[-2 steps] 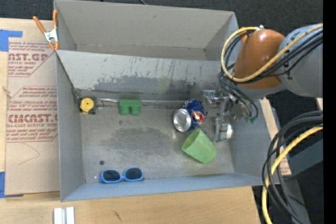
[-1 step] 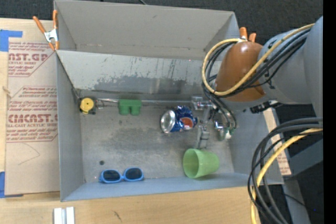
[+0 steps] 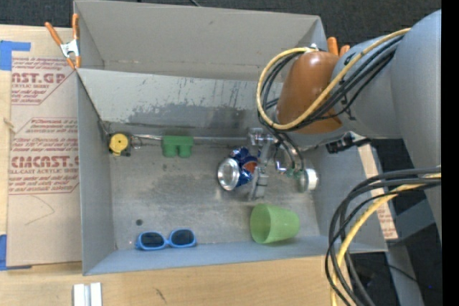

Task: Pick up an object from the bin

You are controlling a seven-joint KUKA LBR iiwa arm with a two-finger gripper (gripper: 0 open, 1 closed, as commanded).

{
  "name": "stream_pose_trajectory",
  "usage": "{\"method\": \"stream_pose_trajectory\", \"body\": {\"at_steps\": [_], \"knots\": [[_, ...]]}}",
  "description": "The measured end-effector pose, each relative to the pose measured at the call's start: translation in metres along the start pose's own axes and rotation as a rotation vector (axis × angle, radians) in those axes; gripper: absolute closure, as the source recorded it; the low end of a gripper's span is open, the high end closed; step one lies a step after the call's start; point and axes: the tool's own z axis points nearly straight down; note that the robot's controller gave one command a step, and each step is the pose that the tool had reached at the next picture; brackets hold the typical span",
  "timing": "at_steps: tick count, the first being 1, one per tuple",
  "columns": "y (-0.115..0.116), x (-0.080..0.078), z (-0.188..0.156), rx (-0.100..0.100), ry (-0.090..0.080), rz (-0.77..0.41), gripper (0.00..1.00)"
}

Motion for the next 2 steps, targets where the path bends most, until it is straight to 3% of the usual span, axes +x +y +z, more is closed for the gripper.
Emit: {"method": "stream_pose_trajectory", "body": {"at_steps": [1,2], "knots": [[0.002,-0.001,-0.002,-0.003,-0.003,-0.001,1.0],[0.02,0.022,-0.131,-0.001,0.018,0.015,1.0]]}}
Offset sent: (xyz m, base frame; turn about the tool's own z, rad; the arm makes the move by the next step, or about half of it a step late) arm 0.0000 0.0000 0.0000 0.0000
